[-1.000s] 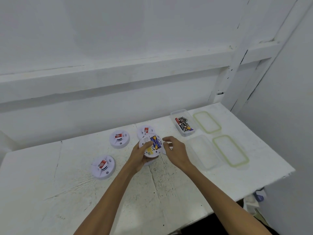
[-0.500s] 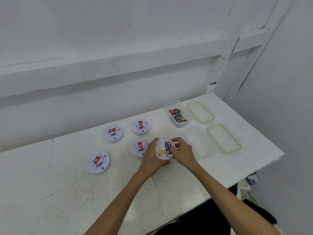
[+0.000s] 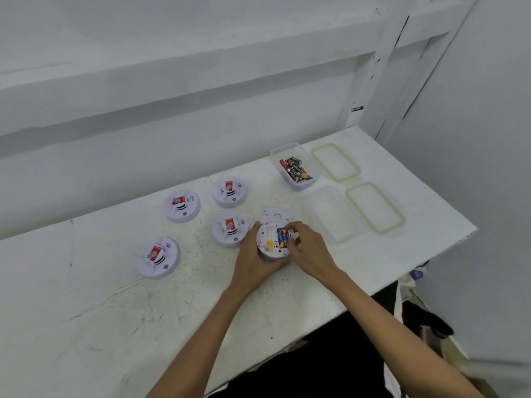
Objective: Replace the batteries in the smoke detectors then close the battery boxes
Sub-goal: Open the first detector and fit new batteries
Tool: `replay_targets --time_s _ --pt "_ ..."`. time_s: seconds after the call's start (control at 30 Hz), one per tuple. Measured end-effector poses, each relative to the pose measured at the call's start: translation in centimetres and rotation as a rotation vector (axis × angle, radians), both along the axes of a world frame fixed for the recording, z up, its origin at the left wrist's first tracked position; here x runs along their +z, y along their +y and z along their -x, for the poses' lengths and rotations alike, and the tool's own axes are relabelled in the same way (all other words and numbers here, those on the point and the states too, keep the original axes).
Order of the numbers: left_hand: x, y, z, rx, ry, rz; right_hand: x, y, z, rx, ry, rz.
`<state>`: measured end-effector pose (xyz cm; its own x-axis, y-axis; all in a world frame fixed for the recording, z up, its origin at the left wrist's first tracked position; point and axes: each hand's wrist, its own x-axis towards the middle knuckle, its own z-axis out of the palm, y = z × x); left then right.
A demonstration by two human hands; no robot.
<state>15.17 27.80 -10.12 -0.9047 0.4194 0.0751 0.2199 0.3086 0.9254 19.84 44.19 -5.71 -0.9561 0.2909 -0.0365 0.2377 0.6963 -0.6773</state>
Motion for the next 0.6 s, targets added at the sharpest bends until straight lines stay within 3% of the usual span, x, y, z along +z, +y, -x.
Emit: replay_targets --time_s 0.23,0.6 --pt "0.1 0.7 -0.6 0.065 0.055 0.044 1.0 1.1 0.8 0.102 -0.099 -0.119" --pt "-0.7 0.6 -0.5 0.072 -0.075 0.125 2.8 1.2 4.8 0.247 -0.273 -0.414"
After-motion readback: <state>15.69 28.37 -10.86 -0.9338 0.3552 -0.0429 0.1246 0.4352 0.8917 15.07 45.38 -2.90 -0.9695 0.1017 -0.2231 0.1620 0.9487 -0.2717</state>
